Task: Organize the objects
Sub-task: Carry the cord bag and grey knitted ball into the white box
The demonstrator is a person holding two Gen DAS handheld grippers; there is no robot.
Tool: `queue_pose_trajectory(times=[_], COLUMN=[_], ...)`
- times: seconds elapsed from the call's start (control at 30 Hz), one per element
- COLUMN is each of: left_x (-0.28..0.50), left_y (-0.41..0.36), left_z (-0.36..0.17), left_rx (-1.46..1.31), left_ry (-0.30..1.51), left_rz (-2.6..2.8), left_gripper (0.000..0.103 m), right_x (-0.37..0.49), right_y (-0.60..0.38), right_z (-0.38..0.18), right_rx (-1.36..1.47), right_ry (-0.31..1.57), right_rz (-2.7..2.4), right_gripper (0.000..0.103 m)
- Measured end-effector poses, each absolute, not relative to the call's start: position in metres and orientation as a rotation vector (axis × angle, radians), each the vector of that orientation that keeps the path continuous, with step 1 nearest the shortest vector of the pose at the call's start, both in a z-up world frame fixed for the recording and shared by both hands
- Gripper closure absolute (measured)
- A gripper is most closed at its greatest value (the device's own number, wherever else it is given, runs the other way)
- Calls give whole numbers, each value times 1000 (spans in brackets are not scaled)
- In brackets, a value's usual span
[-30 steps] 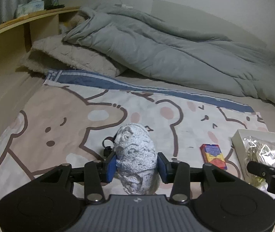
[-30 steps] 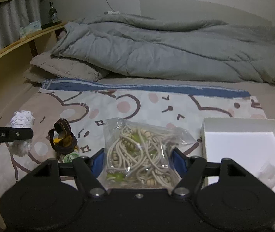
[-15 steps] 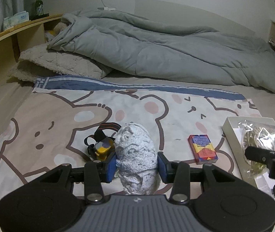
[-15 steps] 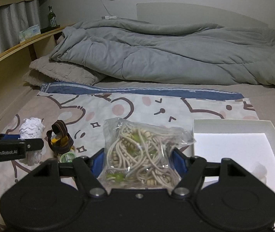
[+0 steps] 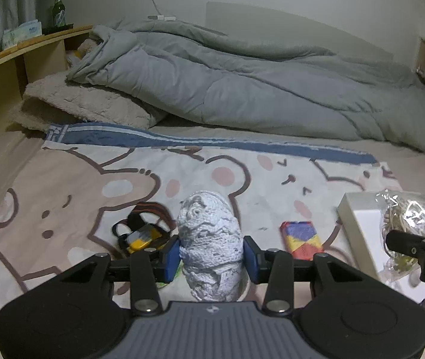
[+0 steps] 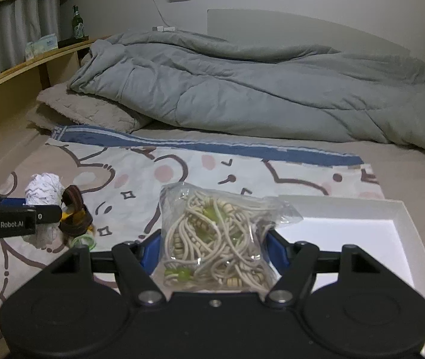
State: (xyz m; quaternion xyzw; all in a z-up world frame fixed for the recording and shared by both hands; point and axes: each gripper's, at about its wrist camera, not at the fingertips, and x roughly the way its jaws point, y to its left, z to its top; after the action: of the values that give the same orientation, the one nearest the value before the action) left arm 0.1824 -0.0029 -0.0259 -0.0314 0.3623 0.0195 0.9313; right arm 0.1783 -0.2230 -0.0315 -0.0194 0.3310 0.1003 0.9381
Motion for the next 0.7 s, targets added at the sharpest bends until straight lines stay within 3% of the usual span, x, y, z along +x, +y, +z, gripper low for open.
queue_pose_trajectory(times=[0.33,0.7], left_x=[212,258], left_y=[-57,-158], left_z=[-16,-27], left_rx=[-56,-50], left_ry=[714,724], left_rz=[-31,-161], left_gripper=[58,58], right_x=[216,249], right_y=[-276,-363], right_z=[-18,-51], right_rx=[-48,0], right_ry=[633,633], right_rz=[167,81], right_gripper=[31,31])
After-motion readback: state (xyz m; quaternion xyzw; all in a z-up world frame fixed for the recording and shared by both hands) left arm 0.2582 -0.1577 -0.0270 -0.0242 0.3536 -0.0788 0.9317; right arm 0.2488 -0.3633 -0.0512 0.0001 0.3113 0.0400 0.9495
